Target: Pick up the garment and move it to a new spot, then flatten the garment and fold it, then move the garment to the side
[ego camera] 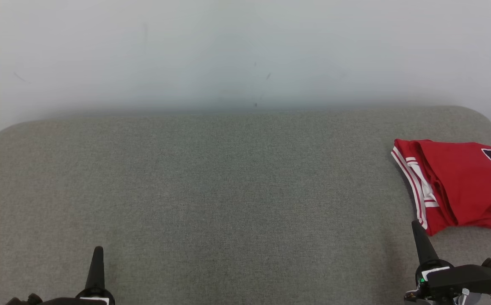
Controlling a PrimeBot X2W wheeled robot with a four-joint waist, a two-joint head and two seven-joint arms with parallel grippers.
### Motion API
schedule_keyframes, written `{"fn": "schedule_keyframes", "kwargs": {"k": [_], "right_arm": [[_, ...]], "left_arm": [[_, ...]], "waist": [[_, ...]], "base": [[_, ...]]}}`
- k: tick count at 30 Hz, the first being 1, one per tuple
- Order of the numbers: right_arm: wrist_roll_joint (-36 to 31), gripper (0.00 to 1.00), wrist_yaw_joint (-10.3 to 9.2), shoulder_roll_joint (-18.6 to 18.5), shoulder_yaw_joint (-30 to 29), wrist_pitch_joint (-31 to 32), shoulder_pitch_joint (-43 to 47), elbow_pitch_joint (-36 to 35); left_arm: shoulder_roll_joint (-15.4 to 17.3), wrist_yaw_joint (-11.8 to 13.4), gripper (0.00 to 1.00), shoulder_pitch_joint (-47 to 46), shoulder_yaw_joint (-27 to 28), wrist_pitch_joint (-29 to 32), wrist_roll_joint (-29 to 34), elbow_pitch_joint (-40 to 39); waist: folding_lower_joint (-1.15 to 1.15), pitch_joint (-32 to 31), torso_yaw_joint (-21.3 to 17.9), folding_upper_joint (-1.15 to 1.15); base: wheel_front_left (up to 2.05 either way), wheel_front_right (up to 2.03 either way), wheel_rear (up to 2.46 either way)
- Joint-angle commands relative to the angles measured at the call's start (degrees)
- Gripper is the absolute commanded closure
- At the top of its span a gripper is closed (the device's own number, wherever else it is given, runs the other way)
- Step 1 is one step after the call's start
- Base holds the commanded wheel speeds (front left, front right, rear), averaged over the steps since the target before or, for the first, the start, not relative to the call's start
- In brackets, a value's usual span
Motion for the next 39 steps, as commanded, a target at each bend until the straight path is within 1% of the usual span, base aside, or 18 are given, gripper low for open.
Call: {"fn": "schedule_keyframes", "kwargs": {"k": [1, 22, 39], "right_arm": [[1.71, 1.0, -0.07, -0.12, -0.26, 0.4, -1.02, -0.18], [12.38, 1.0, -0.09, -0.13, -1.34, 2.43, -1.81, 0.09], [19.8, 1.0, -0.11, -0.14, -2.12, 3.87, -2.36, 0.29]], "left_arm": [[0.4, -0.5, 1.0, -1.39, 0.05, 0.35, -1.78, -0.1], [0.45, -0.7, 1.0, -3.2, -0.19, 2.8, -11.15, 0.43], [0.5, -0.99, 1.0, -4.39, -0.36, 4.51, -17.72, 0.73]], "waist": [[0.01, 0.01, 0.02, 0.0], [0.01, 0.13, 0.31, 0.0], [0.01, 0.23, 0.54, 0.0]], "base": [[0.0, 0.0, 0.0], [0.0, 0.0, 0.0], [0.0, 0.0, 0.0]]}}
